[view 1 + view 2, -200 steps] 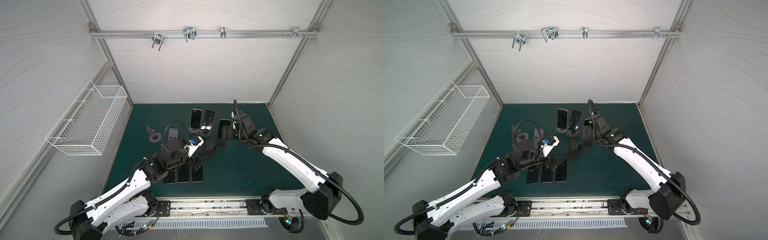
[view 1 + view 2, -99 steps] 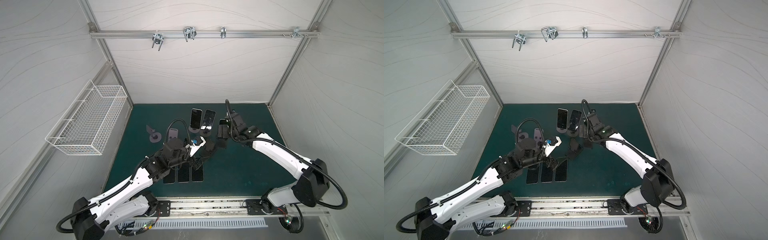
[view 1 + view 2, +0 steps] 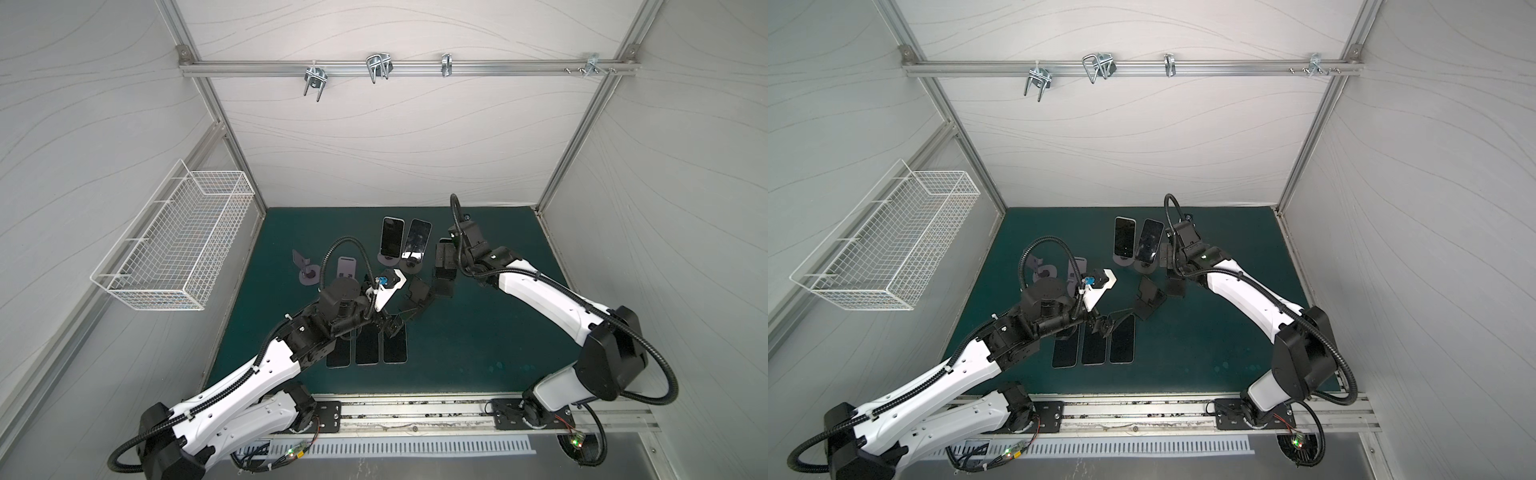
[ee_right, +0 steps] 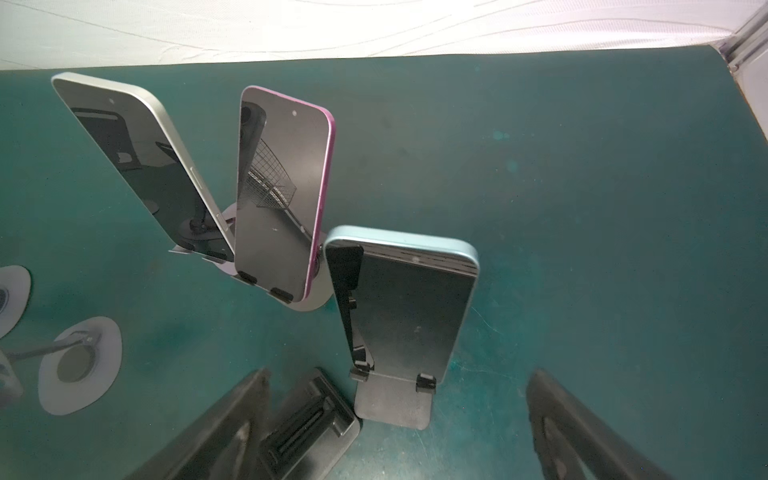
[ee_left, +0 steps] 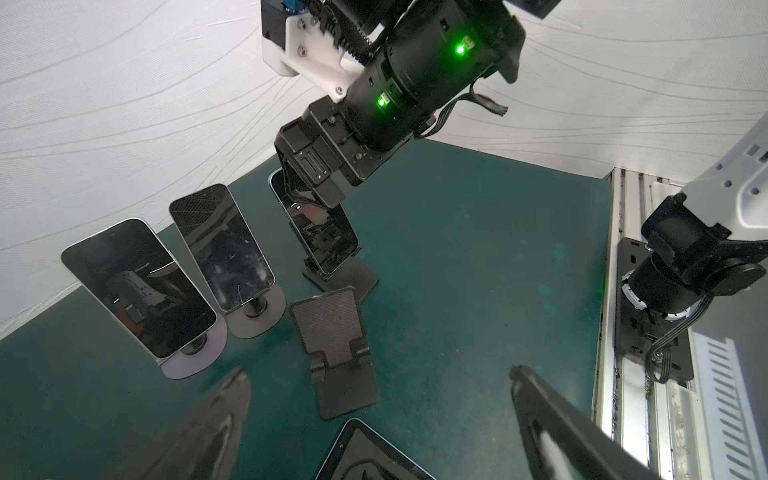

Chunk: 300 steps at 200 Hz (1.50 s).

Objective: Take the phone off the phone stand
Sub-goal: 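Lower the open right gripper over the mint-framed phone's top edge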

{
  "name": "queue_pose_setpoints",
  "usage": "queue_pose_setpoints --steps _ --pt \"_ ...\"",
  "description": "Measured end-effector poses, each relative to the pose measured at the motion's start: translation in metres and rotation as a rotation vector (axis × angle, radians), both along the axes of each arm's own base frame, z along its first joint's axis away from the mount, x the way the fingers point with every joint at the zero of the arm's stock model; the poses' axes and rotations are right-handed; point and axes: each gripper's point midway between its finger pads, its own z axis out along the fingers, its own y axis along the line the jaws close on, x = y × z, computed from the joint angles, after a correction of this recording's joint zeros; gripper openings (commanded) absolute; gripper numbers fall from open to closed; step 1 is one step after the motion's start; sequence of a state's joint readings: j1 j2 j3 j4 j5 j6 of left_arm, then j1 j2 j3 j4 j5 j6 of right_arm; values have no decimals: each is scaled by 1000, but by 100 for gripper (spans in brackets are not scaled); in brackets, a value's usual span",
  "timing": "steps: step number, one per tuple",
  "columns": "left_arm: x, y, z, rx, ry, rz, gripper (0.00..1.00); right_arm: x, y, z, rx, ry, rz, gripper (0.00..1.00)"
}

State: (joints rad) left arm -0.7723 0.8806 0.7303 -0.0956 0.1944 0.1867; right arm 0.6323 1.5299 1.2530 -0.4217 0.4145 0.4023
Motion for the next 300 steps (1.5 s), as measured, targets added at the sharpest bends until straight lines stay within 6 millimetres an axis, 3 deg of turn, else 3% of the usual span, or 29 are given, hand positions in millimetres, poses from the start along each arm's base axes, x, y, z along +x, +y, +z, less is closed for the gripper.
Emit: queue_pose_setpoints --steps 99,174,300 --pt "1 -1 -2 1 8 2 99 10 3 -6 1 6 1 97" --pt "15 -4 -28 52 74 55 99 21 6 -26 0 43 -20 97" --pt "29 6 -28 65 56 143 99 30 5 -27 12 27 -67 98"
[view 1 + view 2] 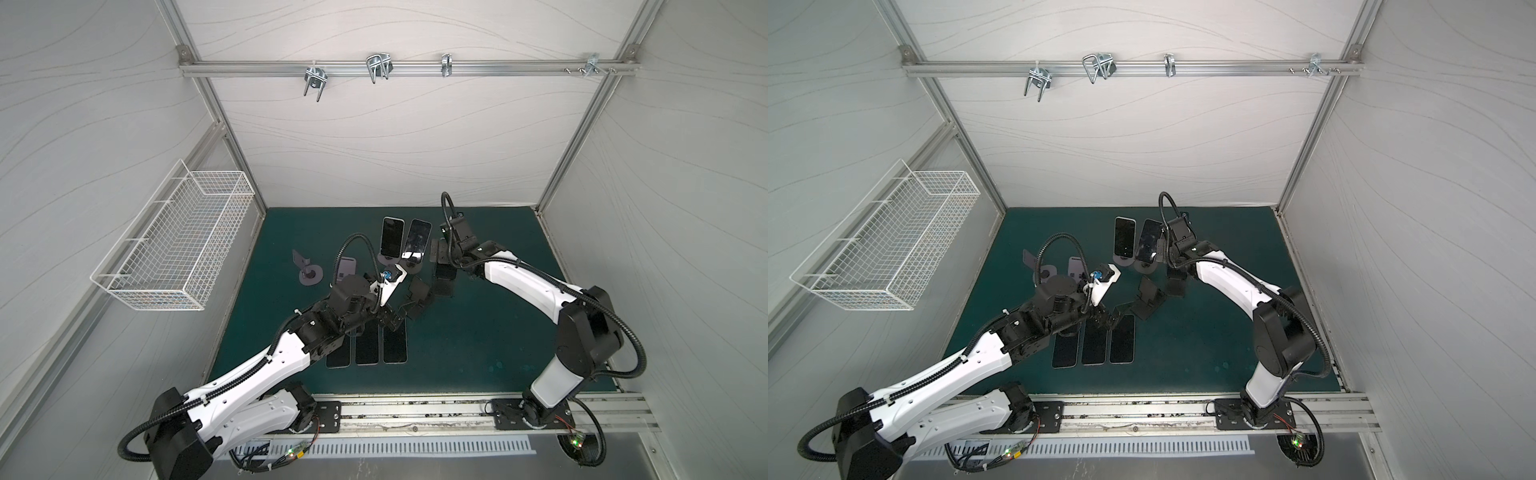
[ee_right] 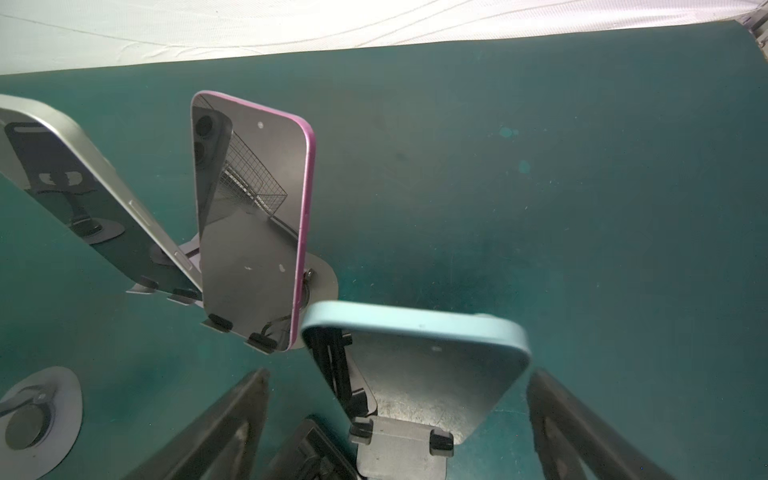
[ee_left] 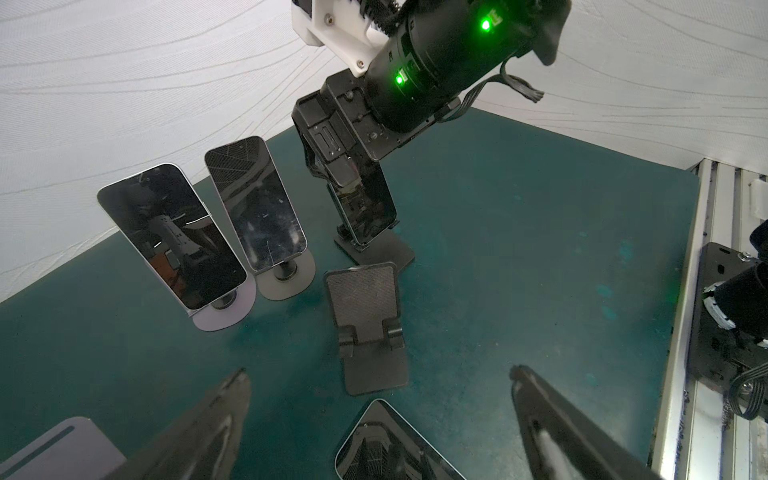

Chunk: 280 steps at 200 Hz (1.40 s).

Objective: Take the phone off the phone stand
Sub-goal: 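Lower the open right gripper over the mint-framed phone's top edge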

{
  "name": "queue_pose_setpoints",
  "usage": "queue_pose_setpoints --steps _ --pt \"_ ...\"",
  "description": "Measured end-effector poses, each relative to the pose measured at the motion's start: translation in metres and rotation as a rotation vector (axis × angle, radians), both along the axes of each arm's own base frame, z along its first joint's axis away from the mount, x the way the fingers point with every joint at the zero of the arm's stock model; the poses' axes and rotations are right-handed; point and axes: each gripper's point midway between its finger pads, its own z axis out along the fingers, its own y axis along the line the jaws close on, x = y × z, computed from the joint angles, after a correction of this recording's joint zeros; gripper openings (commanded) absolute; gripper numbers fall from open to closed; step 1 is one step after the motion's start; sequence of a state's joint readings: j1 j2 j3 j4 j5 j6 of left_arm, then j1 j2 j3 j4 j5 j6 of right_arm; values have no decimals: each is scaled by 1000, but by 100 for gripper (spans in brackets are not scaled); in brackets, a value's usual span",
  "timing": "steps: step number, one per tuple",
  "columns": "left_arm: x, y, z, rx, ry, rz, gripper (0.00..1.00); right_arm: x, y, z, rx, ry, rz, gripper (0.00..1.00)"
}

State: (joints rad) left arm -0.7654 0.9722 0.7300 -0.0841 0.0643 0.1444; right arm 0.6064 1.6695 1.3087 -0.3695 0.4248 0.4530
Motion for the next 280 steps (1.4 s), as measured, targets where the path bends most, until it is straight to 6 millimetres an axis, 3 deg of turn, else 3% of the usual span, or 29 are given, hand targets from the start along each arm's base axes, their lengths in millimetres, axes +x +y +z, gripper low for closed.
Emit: queue_pose_setpoints --steps 150,280 --pt "20 15 -10 -22 63 73 99 4 8 -14 28 22 4 99" --pt "20 14 -9 -40 80 71 99 9 6 -16 45 12 -7 96"
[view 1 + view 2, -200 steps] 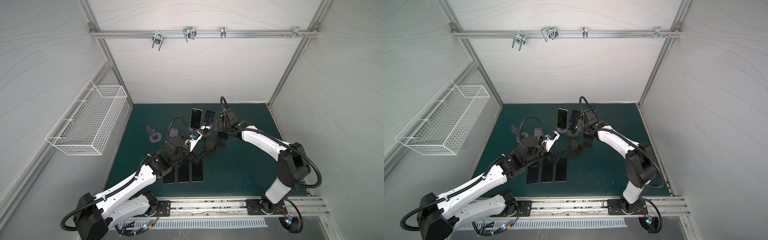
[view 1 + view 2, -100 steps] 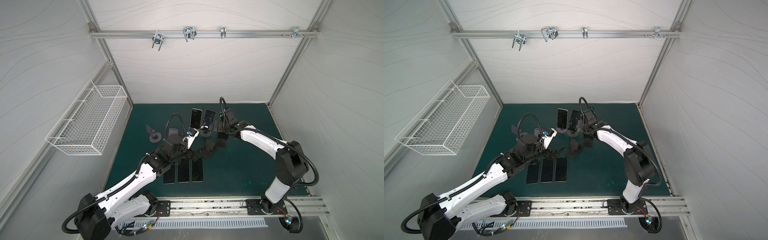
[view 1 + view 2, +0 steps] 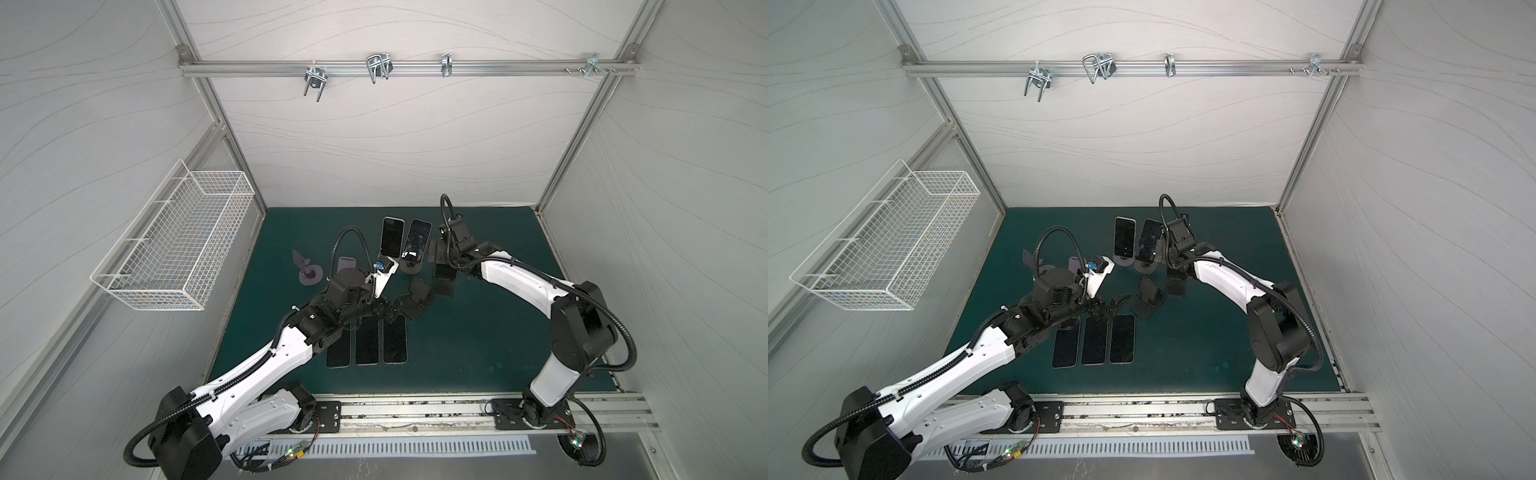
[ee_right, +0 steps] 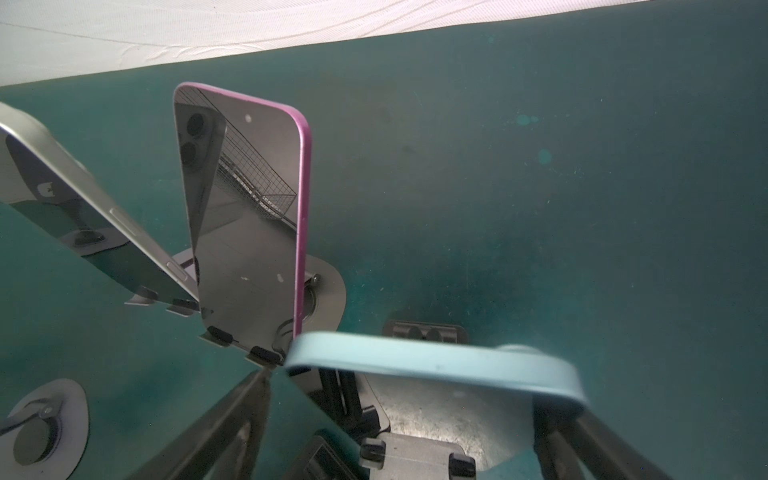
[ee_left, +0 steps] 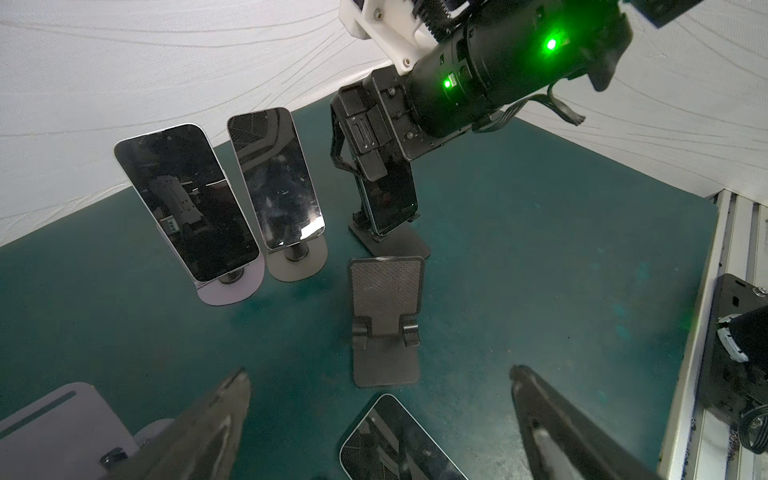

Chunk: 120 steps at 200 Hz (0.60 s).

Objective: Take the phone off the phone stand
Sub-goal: 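Lower the open right gripper over the mint-framed phone's top edge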

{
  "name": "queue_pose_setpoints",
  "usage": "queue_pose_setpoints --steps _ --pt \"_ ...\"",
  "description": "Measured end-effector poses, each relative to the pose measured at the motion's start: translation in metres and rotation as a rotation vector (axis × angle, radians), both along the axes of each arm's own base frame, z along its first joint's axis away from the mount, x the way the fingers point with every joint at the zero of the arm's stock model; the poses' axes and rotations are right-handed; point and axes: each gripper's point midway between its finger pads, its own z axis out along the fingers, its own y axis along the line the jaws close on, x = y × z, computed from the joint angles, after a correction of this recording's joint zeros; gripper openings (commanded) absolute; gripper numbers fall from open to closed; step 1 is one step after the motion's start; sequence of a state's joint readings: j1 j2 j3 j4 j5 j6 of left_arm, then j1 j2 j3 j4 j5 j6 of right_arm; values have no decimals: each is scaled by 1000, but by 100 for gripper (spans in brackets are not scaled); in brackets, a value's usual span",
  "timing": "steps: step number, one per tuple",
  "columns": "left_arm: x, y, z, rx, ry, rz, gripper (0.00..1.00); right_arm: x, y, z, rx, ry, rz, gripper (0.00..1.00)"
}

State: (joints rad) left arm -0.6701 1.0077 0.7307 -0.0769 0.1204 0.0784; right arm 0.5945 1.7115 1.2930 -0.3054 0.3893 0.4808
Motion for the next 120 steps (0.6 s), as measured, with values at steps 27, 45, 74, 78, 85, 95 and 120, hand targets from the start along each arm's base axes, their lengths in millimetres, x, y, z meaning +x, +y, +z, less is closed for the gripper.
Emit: queue_pose_setpoints --steps 27,45,74,78,85,95,120 --pt "0 0 0 0 0 0 99 4 -1 -3 -5 -6 -11 96" --pt "0 0 0 0 0 0 99 6 -2 -5 -10 -8 -19 95" --pt "0 0 0 0 0 0 99 9 -5 -6 -12 -14 -33 93" --pt "0 0 0 0 0 0 99 9 -5 -6 -12 -16 -33 93" --pt "0 0 0 0 0 0 99 10 -5 -5 -8 -20 -37 92" --pt "0 0 0 0 0 0 99 11 -5 -4 -5 -25 -40 91" --pt "0 0 0 0 0 0 99 12 -6 -3 -1 -30 -48 88"
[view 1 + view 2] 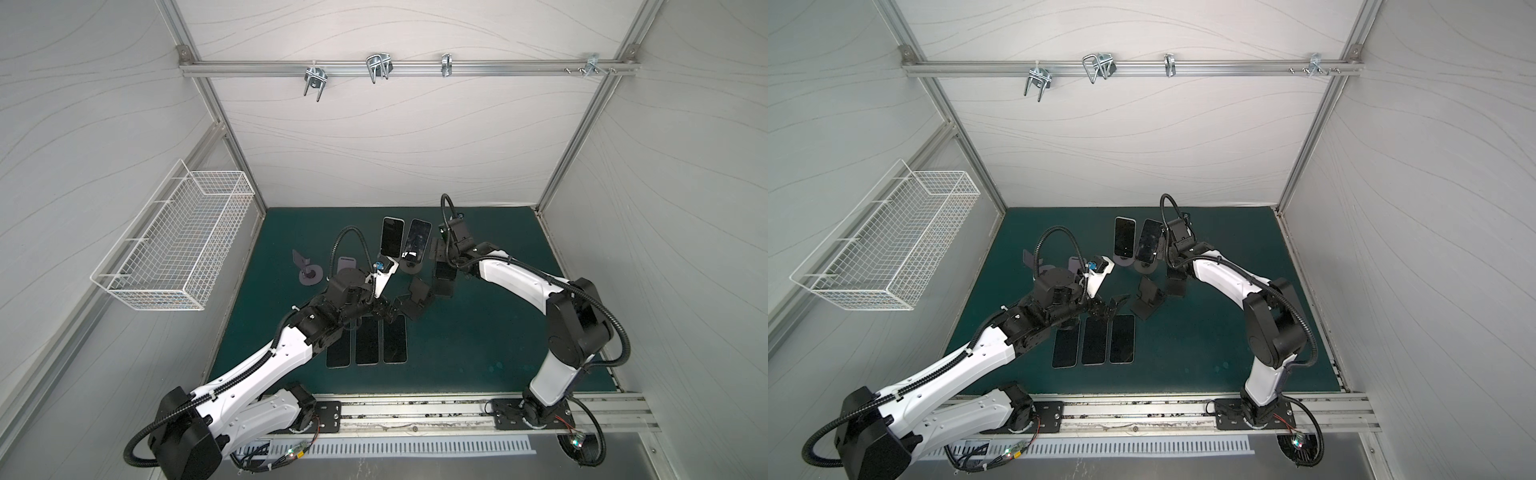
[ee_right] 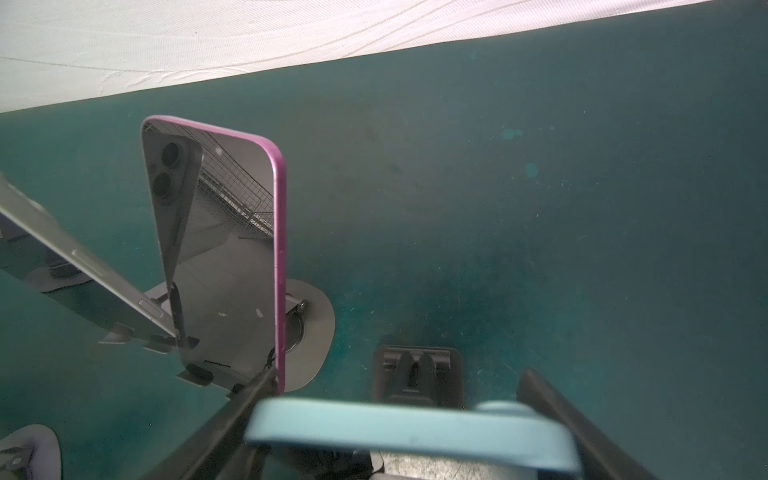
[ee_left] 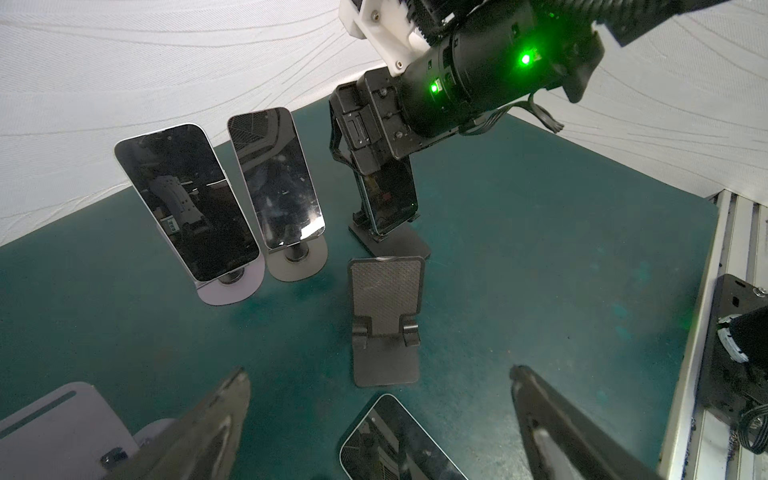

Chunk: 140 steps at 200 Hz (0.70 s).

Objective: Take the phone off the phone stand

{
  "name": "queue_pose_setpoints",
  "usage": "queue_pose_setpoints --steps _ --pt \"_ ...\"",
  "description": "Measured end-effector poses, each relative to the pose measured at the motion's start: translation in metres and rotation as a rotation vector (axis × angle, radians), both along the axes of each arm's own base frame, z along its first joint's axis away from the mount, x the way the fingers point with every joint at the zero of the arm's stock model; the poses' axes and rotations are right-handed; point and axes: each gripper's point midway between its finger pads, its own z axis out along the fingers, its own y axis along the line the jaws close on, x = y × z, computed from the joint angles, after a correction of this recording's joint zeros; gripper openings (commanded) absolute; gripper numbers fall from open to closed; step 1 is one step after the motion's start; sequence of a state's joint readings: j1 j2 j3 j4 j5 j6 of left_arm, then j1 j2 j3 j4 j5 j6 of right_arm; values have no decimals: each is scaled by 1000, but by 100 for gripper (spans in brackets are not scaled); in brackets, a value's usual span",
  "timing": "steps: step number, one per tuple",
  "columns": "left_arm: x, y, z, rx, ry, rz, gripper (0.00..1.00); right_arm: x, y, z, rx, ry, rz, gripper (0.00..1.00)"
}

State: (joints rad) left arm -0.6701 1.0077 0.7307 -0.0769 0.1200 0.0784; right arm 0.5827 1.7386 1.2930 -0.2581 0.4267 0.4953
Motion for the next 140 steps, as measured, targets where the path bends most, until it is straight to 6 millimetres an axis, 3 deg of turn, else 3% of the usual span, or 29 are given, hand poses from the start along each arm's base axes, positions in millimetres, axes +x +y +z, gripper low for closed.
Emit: queue_pose_setpoints --steps 140 --pt "0 1 0 -1 -1 2 99 8 -3 -5 25 -1 -18 81"
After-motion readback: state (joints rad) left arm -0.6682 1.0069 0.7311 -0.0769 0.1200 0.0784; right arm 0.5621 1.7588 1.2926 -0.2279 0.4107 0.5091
